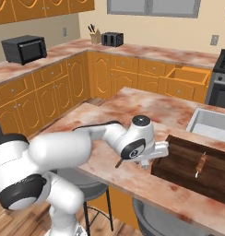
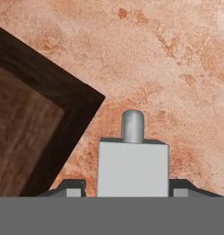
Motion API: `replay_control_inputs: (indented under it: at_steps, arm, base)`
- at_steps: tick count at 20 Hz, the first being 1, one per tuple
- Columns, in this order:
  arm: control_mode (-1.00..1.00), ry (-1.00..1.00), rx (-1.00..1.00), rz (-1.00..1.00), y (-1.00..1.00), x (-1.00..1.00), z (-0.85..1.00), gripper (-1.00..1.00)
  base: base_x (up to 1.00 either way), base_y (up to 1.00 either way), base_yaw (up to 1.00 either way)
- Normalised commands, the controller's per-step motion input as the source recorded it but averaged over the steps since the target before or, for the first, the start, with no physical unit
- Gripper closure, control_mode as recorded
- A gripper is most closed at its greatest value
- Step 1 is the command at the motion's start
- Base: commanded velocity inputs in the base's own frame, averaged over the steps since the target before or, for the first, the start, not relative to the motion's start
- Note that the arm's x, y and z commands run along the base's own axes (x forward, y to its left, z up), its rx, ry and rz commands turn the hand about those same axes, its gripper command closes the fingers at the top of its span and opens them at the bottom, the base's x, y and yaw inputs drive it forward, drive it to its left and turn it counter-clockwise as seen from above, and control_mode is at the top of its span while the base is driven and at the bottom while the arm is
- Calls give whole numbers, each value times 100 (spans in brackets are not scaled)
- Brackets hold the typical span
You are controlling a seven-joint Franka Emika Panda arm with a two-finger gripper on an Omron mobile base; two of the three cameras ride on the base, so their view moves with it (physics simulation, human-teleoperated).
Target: Take the tongs from the drawer on the right and place them on the dining counter next to the tray containing the kebab skewer.
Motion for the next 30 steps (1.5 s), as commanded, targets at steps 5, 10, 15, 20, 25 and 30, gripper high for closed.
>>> replay_control_inputs:
  at_steps: [5,10,15,20,25,30]
  arm:
    - [-100,0,0,-3,0,5,-1,-100]
    - [-100,0,0,0,0,0,0,-100]
    - [-100,-5,0,-3,9,-16,16,-100]
    - [-100,-26,0,-10,39,-56,93,-100]
    - [-100,-26,-4,-4,77,-96,91,-100]
    - [-100,-16,-14,1,100,-100,48,-100]
  base:
    - [0,0,0]
    - [0,0,0]
    - [0,0,0]
    - [0,0,0]
    - [0,0,0]
    - [0,0,0]
